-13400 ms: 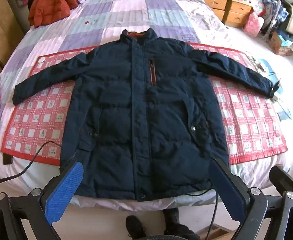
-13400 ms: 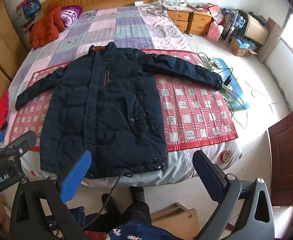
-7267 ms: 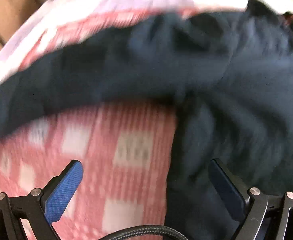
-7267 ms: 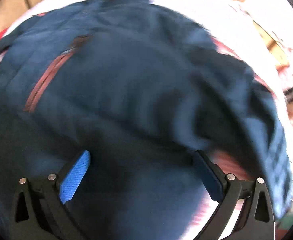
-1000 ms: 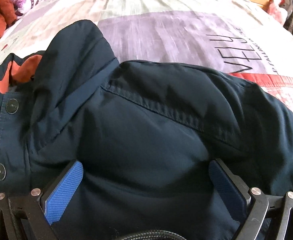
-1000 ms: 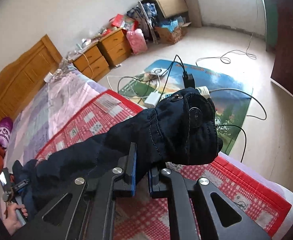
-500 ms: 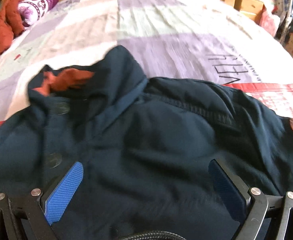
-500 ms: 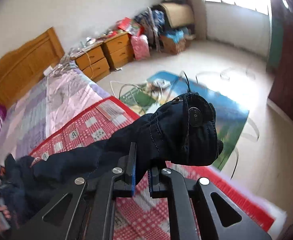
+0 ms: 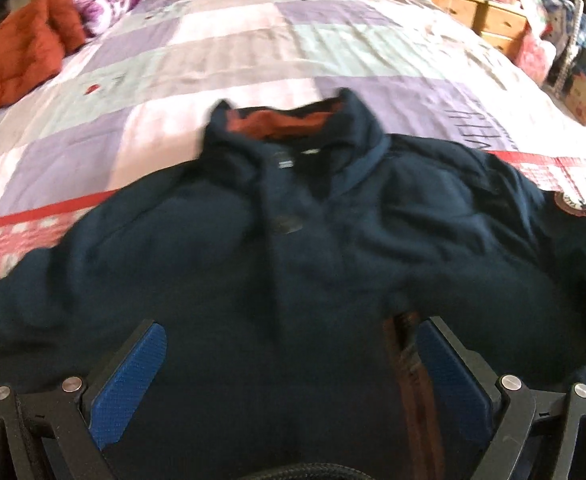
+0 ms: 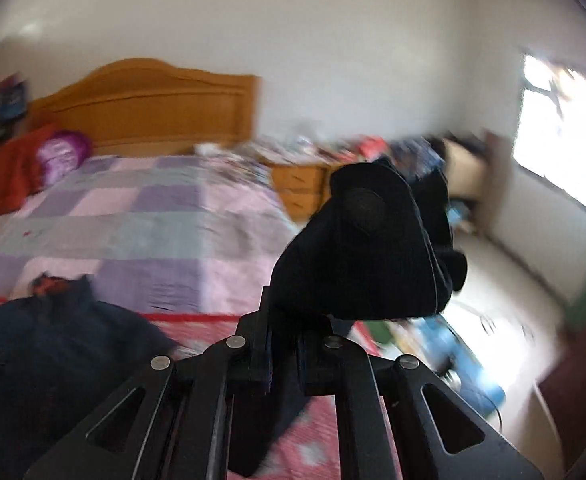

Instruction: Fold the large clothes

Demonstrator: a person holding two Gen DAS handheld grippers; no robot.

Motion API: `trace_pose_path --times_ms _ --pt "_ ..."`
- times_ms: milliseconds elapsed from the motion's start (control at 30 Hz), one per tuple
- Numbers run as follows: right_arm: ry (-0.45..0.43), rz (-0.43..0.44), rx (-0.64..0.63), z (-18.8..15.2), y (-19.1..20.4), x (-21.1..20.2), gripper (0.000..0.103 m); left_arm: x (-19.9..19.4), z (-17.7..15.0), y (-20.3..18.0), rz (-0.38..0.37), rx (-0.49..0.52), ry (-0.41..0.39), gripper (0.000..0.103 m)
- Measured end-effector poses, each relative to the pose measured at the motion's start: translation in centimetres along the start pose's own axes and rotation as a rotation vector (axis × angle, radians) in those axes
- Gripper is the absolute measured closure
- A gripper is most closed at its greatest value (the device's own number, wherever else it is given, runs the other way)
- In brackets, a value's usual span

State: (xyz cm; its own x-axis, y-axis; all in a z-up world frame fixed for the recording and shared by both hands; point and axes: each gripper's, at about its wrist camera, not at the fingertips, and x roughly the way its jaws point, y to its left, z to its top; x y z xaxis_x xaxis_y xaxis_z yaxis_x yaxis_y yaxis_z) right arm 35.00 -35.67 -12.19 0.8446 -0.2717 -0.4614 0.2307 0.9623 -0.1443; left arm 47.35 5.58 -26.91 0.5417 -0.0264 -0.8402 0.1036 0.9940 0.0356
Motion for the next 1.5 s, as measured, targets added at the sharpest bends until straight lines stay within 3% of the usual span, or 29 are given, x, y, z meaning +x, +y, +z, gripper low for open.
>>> trace_pose_path --times_ms 100,267,467,667,767,900,1033,1267,1300,1333,1400,1467,1500 --pt "-0.035 0.119 -0.085 2.5 8.2 -0.7 0.094 -2.2 -1.5 3.9 0.015 -0.016 -0.013 0.0" --pt "-0.043 0.283 -0.225 3.0 22.0 -0.1 0.094 -5.3 -4.4 10.4 0.057 -0.055 -0.037 0.0" --pt "0.056 0.419 -0.35 -2.5 38.5 3.9 0.094 -7.1 -8.6 17.1 0.127 -0.112 -0.029 0.0" --pt "0.181 0.464 -0.466 -9.1 49.5 7.7 0.094 -6.7 -12.7 21.2 0.161 -0.184 0.019 0.0" --pt "0.198 0.463 -0.492 -11.3 51.9 8.3 0.094 -6.0 -13.8 22.0 0.162 -0.208 0.034 0.0" --pt "0.211 0.462 -0.524 -13.8 52.3 9.3 0.094 -5.3 -14.3 22.4 0.153 -0.227 0.034 0.0" --pt "0.262 0.494 -0.587 -15.5 52.3 9.1 0.084 -4.8 -14.1 22.0 0.144 -0.224 0.035 0.0" --pt "0.343 0.583 -0.476 -14.5 50.5 8.9 0.078 -4.4 -12.7 20.4 0.13 -0.189 0.028 0.0" --pt "0.351 0.576 -0.482 -14.4 50.3 8.9 0.065 -4.3 -12.5 20.1 0.13 -0.186 0.026 0.0" --pt "0.362 0.546 -0.507 -14.6 50.3 8.9 0.038 -4.3 -12.3 19.9 0.129 -0.183 0.024 0.0" --pt "0.318 0.478 -0.617 -15.3 50.5 8.1 0.002 -4.3 -12.0 19.3 0.123 -0.18 0.019 0.0" --pt "0.266 0.468 -0.667 -15.4 50.5 6.7 0.0 -4.2 -11.7 18.9 0.123 -0.177 0.014 0.0" --pt "0.253 0.524 -0.657 -15.1 50.3 5.5 0.0 -4.2 -11.6 18.6 0.125 -0.175 0.012 0.0"
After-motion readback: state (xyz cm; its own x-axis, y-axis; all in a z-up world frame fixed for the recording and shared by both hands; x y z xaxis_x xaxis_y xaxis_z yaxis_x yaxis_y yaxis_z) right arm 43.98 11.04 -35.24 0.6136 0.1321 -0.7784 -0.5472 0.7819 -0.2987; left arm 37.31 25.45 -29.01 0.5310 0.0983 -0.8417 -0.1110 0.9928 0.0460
